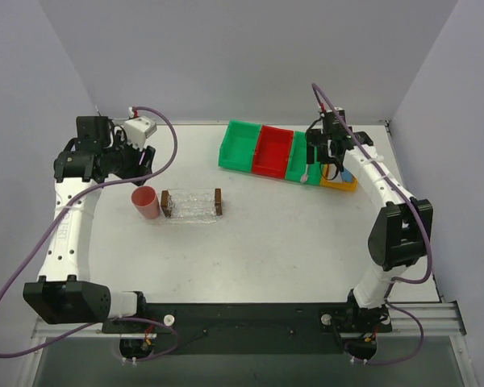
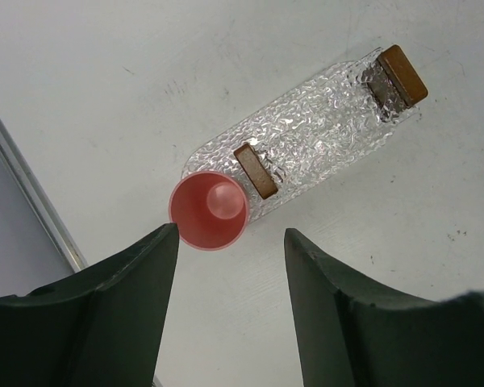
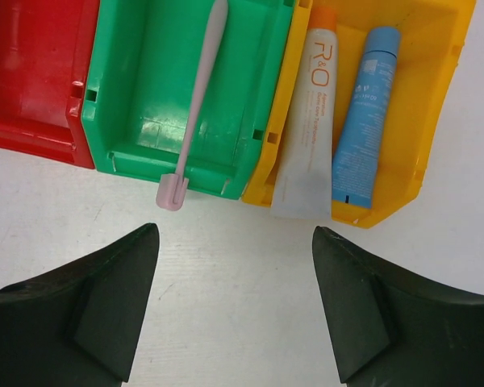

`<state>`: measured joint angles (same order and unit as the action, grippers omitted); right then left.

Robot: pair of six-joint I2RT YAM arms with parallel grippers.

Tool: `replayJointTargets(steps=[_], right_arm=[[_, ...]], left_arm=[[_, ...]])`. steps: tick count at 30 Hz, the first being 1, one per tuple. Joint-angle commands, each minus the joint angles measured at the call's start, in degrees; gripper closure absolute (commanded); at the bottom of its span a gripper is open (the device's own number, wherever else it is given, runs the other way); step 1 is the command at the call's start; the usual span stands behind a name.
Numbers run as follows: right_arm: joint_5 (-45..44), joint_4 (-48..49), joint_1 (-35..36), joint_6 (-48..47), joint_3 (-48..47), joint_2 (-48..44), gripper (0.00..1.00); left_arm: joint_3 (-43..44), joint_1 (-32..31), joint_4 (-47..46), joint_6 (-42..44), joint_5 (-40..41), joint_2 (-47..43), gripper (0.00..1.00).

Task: Prepare toiletry sets of a toothbrush and toothpaste on the tray

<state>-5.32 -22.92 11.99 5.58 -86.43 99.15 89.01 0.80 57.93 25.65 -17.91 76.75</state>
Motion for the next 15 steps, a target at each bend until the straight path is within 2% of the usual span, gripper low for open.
replayJointTargets(steps=[1, 5, 15], right_arm=[[-1.98, 0.86, -0.21, -0.40, -3.04, 1.83, 0.30], [-1.88, 2.08, 1.63, -0.57, -3.39, 3.24, 0.36], [-3.29, 3.23, 4.18, -0.75, -5.85, 9.39, 0.40]], left_arm=[[-1.73, -0.36, -5.37, -1.21, -1.51, -2.57, 0.35], [-3.14, -0.36, -6.60, -1.83, -1.60, -3.10, 0.35], [-4.55, -2.56, -7.31, -2.53, -0.11, -3.71, 0.35]])
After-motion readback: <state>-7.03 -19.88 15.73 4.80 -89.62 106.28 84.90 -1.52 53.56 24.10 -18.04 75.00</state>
